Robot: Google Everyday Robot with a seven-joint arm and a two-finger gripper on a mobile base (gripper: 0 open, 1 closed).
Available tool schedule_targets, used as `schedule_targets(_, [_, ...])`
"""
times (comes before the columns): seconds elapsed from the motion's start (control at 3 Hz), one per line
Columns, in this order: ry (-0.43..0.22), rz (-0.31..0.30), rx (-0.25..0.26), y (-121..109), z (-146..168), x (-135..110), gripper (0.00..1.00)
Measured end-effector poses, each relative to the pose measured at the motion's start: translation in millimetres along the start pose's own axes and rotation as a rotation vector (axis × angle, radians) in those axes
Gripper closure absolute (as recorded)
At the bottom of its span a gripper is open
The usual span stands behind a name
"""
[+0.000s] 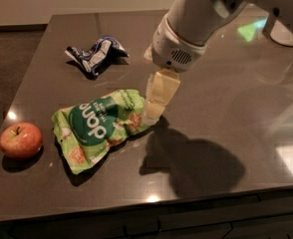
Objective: Pick green rice chip bag
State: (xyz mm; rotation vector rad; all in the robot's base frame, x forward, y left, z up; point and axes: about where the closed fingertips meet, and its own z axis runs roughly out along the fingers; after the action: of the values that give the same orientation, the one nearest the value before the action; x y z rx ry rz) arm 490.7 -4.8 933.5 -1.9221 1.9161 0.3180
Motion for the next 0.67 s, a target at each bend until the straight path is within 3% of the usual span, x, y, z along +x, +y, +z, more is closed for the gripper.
schedule_targets(0.67, [0.006, -0.053, -0.065, 23.2, 46.6, -32.5, 0.0])
